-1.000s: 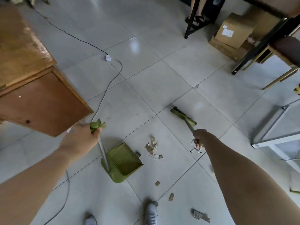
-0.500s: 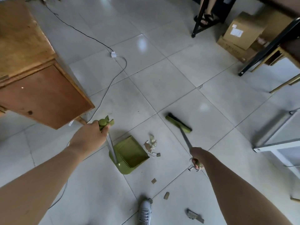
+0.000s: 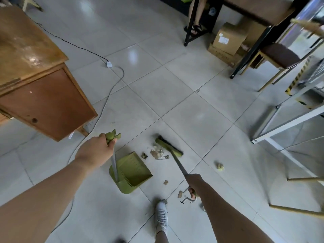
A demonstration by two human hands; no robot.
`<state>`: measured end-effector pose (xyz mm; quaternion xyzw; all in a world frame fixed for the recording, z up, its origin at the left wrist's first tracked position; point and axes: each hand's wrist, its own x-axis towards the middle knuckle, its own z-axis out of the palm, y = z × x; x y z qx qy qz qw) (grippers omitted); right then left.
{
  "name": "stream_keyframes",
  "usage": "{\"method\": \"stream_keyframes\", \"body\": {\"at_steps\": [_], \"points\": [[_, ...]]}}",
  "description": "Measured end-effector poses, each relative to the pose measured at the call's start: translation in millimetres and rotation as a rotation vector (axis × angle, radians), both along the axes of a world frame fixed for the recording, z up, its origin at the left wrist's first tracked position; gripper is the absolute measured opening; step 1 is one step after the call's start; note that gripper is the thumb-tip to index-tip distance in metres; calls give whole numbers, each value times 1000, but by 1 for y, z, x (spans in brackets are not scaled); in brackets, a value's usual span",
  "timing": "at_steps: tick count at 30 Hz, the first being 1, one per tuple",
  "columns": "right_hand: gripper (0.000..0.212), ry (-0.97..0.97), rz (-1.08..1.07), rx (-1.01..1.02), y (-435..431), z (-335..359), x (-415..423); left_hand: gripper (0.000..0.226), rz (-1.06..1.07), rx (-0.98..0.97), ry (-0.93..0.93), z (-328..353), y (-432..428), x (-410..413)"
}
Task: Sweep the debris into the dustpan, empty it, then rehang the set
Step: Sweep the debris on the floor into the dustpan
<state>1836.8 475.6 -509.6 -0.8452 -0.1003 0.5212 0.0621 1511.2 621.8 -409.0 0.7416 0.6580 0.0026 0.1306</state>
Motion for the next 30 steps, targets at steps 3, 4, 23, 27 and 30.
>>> {"method": "stream_keyframes", "body": {"at_steps": [3, 4, 23, 27, 30], "points": [[24, -18, -81, 90, -21, 7, -8, 41, -8, -8, -4, 2, -21, -23], [25, -31, -92, 113, -29, 11, -10, 42, -10, -1, 3, 3, -29, -30], [17, -194, -250, 72, -123, 40, 170, 43, 4, -3, 55, -3, -117, 28], [13, -138, -242, 39, -138, 21, 215, 42, 15, 71, 85, -12, -139, 66], [22, -32, -275, 27, -149, 10, 239, 40, 27, 108, 114, -20, -166, 94]]}}
